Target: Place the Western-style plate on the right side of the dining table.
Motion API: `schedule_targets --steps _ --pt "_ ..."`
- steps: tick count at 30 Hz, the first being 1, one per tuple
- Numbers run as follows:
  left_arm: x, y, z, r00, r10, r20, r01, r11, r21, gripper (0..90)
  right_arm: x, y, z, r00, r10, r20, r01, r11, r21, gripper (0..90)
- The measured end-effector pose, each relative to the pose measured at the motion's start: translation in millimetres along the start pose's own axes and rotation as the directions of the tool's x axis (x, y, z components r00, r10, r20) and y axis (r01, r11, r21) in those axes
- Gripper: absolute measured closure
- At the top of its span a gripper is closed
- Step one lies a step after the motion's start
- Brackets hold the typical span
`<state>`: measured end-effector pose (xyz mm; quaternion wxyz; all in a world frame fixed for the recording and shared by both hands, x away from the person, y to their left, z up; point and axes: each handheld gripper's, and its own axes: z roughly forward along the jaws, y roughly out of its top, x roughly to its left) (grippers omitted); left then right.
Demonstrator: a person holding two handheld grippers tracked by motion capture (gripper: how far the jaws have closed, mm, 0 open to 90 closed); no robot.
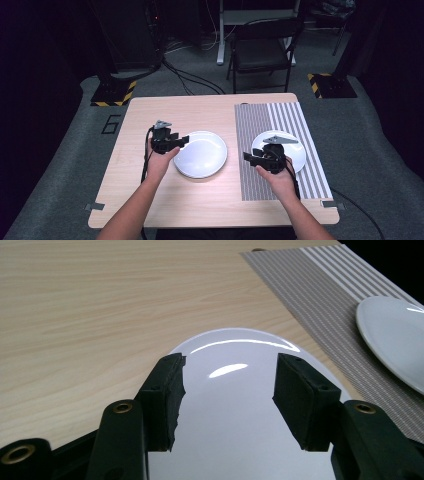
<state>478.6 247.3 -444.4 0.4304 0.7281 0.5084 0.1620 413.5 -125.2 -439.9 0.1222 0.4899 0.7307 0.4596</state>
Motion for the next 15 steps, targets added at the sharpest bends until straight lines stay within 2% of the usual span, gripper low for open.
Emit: schedule_targets --steps 5,12,15 --pt "13.4 -13.6 -9.3 0.9994 -0.022 -0.028 0.022 0.9997 -0.009 44.6 2.5 -8.7 0.7 0.9998 -0.007 -0.021 0.007 1.0 0.007 47.3" --pt "26.2 -33.5 -19.4 0.9978 -0.036 -0.056 0.036 0.9994 0.001 44.1 4.1 -20.7 3.1 0.9997 -0.022 -0.004 0.022 1.0 0.015 43.7" --pt "30.4 -42.1 -21.1 0.9972 -0.038 -0.064 0.038 0.9993 0.004 44.0 8.0 -25.7 5.6 0.9987 -0.051 -0.001 0.051 0.998 0.022 43.5"
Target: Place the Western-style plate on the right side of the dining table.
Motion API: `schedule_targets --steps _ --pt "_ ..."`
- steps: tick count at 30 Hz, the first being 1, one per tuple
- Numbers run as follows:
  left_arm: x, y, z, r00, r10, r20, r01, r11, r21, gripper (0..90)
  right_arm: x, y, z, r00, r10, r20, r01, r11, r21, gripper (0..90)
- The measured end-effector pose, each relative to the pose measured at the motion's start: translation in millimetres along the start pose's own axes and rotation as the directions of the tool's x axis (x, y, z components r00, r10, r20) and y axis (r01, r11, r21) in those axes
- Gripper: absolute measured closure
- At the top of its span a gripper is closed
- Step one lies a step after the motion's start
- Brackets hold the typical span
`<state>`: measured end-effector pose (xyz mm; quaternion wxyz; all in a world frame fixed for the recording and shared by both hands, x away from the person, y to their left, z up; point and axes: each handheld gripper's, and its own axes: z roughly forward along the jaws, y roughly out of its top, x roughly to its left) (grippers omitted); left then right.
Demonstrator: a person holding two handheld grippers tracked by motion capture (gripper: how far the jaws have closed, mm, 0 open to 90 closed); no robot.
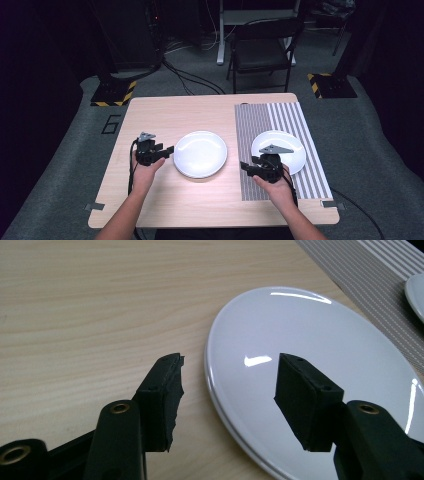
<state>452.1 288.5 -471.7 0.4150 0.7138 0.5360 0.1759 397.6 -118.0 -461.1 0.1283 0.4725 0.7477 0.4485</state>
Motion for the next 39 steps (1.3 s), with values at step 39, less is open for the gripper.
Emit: schedule_targets --steps 39 --pt "30.8 -45.2 9.6 0.9935 0.049 -0.103 -0.043 0.9976 0.054 40.5 26.9 -39.7 56.6 0.9815 -0.188 -0.037 0.191 0.972 0.135 34.5"
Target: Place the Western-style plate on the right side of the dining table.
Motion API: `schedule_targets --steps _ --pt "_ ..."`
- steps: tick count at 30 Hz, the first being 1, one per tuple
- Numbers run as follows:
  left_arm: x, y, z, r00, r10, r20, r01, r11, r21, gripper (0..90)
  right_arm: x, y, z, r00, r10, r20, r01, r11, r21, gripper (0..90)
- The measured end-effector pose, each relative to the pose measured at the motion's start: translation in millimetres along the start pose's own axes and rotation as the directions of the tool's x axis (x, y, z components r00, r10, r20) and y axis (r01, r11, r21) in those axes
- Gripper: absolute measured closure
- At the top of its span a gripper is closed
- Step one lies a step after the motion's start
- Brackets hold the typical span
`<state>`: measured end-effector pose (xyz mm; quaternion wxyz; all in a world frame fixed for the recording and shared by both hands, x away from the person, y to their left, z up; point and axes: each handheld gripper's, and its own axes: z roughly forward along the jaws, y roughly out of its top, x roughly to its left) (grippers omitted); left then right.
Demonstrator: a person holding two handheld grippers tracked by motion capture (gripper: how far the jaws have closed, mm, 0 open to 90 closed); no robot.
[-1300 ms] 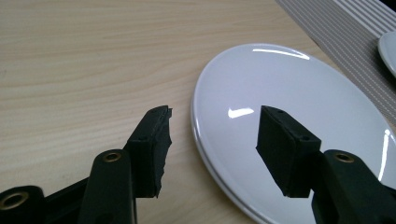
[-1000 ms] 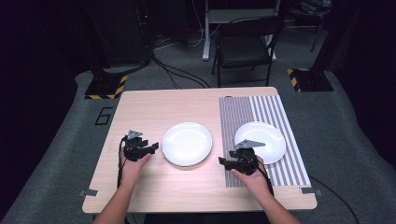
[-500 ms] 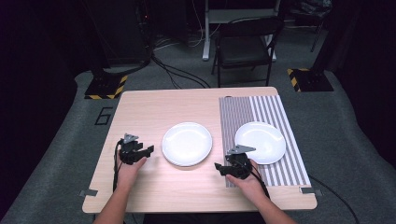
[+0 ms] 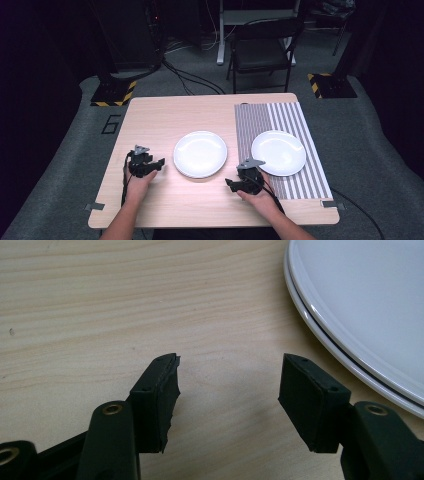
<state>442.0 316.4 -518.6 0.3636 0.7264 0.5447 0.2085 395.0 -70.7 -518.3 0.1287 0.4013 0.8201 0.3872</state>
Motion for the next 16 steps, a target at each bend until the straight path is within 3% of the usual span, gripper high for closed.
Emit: schedule_targets --steps 8,16 --pt "-2.9 -2.1 1.5 0.9994 0.031 -0.012 -0.031 0.9994 0.017 39.9 8.2 1.2 7.1 0.9995 -0.033 0.002 0.033 0.999 -0.005 31.2" --pt "3.5 -7.7 -3.8 0.9996 0.005 -0.028 -0.005 0.9999 0.012 39.9 8.8 1.5 11.6 0.9995 -0.028 -0.013 0.028 1.0 0.004 28.2"
